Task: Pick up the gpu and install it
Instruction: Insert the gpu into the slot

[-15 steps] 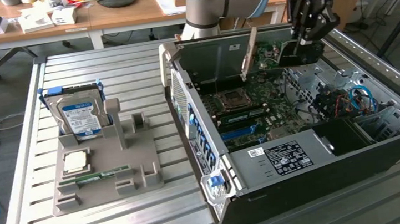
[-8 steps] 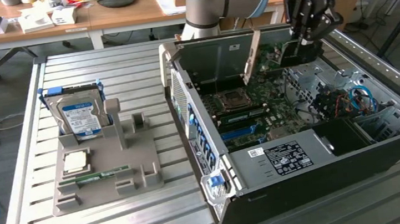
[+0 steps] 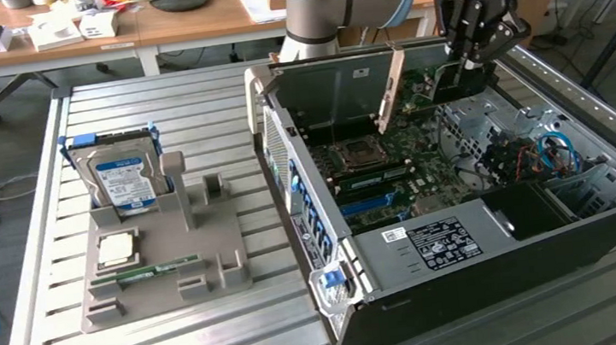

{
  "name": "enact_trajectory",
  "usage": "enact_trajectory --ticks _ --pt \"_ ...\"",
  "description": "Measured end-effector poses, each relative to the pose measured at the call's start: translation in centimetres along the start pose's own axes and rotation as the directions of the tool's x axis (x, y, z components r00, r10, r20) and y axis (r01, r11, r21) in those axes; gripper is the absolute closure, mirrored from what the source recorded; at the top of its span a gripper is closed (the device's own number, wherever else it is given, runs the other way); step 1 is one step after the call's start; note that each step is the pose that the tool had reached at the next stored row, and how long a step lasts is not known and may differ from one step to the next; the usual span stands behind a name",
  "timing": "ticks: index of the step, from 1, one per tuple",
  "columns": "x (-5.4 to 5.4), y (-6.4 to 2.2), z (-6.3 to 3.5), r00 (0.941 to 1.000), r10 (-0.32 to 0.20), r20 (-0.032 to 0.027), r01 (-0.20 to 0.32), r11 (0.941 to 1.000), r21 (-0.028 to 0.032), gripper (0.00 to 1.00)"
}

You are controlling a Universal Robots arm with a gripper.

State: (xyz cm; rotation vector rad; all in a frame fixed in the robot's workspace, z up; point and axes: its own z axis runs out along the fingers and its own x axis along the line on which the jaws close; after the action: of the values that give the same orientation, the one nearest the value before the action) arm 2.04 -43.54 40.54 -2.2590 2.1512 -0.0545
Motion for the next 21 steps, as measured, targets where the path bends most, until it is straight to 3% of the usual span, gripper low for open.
enact_trajectory --ticks 12,21 --pt "0.0 0.0 0.0 1.0 -0.006 0.0001 0.006 1.0 0.0 0.74" --pt "0.0 0.0 0.03 0.9977 -0.068 0.0027 0.068 0.9977 0.0009 0.74"
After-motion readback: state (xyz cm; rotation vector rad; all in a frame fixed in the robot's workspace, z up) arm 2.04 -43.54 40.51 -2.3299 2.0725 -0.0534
